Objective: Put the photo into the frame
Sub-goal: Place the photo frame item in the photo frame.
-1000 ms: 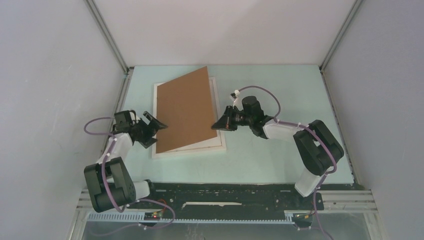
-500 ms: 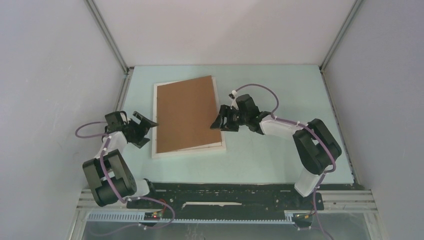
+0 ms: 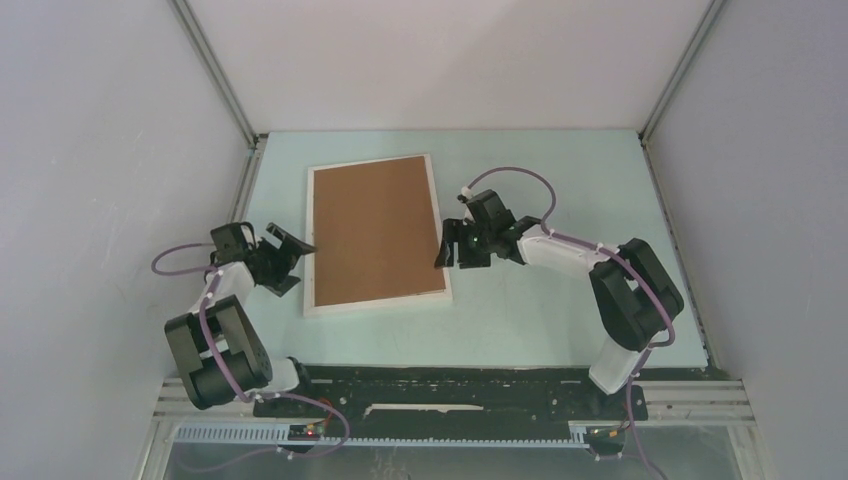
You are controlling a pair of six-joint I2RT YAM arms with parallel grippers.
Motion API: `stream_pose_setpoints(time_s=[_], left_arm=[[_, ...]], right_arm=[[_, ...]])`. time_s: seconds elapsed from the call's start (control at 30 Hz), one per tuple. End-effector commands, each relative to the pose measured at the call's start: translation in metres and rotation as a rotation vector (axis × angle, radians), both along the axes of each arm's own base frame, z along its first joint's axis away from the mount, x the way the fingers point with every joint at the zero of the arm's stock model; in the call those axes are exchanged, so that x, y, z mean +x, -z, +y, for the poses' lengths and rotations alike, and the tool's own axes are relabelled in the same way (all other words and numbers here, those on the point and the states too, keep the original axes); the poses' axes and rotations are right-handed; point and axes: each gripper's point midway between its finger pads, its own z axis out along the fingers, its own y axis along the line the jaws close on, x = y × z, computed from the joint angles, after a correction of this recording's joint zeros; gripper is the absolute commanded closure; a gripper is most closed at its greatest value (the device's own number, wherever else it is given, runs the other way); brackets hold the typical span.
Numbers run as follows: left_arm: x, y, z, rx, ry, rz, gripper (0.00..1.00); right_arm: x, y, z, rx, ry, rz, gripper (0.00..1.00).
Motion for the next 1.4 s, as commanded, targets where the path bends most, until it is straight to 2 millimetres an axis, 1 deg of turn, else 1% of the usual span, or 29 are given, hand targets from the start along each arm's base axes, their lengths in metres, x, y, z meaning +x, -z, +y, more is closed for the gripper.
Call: stream_pose_setpoints(time_s=[0.0,0.13,0.2,0.37,0.53,0.6,0.7,0.8,0.83,0.97,1.0,1.07,1.13,1.2,1.23,1.27,1.33,1.37], left_arm=[[0.000,0.010,-0.002,-0.025,0.006,0.007,0.00],[-0.001,0.013,-0.004,-0.036,0.013,0.012,0.00],[0.000,0.014,-0.006,-0.047,0.016,0.011,0.00],[-0.003,0.015,-0.008,-0.051,0.019,0.014,0.00],[-0.004,0.020,-0.012,-0.085,0.010,0.019,0.00],[-0.006,0.023,-0.014,-0.098,0.004,0.024,0.00],[-0.008,0.027,-0.017,-0.119,0.000,0.026,0.00],[-0.009,0.031,-0.022,-0.151,0.002,0.028,0.00],[-0.009,0.031,-0.024,-0.159,0.002,0.027,0.00],[-0.011,0.031,-0.027,-0.166,0.003,0.024,0.01],[-0.012,0.031,-0.027,-0.165,0.004,0.021,0.00],[-0.012,0.030,-0.027,-0.163,0.004,0.016,0.01],[-0.012,0.029,-0.027,-0.160,0.004,0.013,0.01],[-0.012,0.028,-0.026,-0.155,0.006,0.017,0.01],[-0.012,0.028,-0.026,-0.152,0.007,0.015,0.00],[-0.012,0.028,-0.025,-0.148,0.007,0.017,0.01],[-0.012,0.026,-0.024,-0.137,0.009,0.014,0.00],[-0.011,0.025,-0.023,-0.132,0.010,0.012,0.00]], right_arm=[[0.012,-0.023,0.013,0.094,-0.037,-0.054,0.31],[0.010,-0.020,0.026,0.132,-0.055,-0.040,0.45],[0.011,-0.014,0.028,0.132,-0.053,-0.022,0.48],[0.011,-0.002,0.027,0.131,-0.048,0.014,0.50],[0.007,0.005,0.034,0.154,-0.060,0.047,0.52],[0.006,0.008,0.036,0.167,-0.062,0.062,0.56],[0.005,0.006,0.042,0.200,-0.073,0.078,0.58],[0.000,-0.007,0.051,0.267,-0.102,0.095,0.62],[-0.003,-0.014,0.055,0.296,-0.119,0.101,0.62],[-0.006,-0.055,0.068,0.395,-0.151,0.046,0.64],[-0.007,-0.061,0.070,0.410,-0.156,0.042,0.64],[-0.010,-0.068,0.073,0.436,-0.163,0.051,0.65],[-0.014,-0.069,0.075,0.439,-0.173,0.057,0.66],[-0.008,-0.067,0.068,0.394,-0.142,0.018,0.65],[-0.002,-0.065,0.063,0.363,-0.126,-0.009,0.60],[0.004,-0.058,0.054,0.319,-0.100,-0.021,0.52],[0.024,-0.045,0.039,0.243,-0.055,-0.056,0.39],[0.036,-0.038,0.034,0.224,-0.050,-0.065,0.37]])
